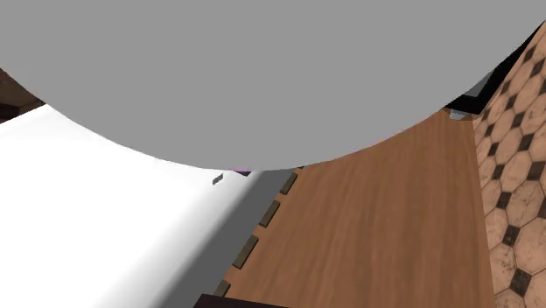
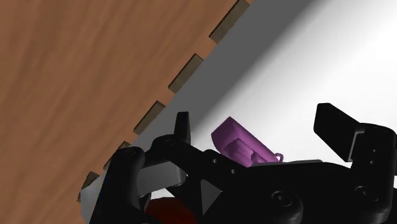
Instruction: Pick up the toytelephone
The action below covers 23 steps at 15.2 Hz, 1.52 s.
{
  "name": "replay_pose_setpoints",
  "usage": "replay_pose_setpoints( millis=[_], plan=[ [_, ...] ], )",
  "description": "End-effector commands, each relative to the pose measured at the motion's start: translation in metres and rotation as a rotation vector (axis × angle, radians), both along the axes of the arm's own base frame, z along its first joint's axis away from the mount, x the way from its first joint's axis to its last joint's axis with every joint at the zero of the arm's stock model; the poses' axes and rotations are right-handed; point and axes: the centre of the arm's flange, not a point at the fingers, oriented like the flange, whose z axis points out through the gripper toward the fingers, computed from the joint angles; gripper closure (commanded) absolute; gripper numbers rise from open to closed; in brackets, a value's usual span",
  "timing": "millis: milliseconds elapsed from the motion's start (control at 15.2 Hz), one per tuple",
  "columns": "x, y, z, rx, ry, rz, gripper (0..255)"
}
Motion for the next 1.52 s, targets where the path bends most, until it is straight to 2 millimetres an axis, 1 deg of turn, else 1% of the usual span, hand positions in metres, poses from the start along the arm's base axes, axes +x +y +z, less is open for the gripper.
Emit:
replay_pose_setpoints(
  millis=[0, 264, 528, 792, 990, 1056, 1452],
  plan=[
    [0.022, 0.012, -0.015, -0.011, -0.006, 0.084, 0],
    [0.061, 0.040, -0.041, -0.033, -0.016, 0.243, 0],
    [0.095, 0.073, -0.068, -0.055, -0.026, 0.402, 0],
    [0.124, 0.110, -0.095, -0.078, -0.035, 0.560, 0],
    [0.142, 0.141, -0.116, -0.094, -0.043, 0.680, 0],
    [0.144, 0.145, -0.119, -0.096, -0.044, 0.696, 0],
    [0.144, 0.145, -0.151, -0.096, -0.044, 0.696, 0]
  ],
)
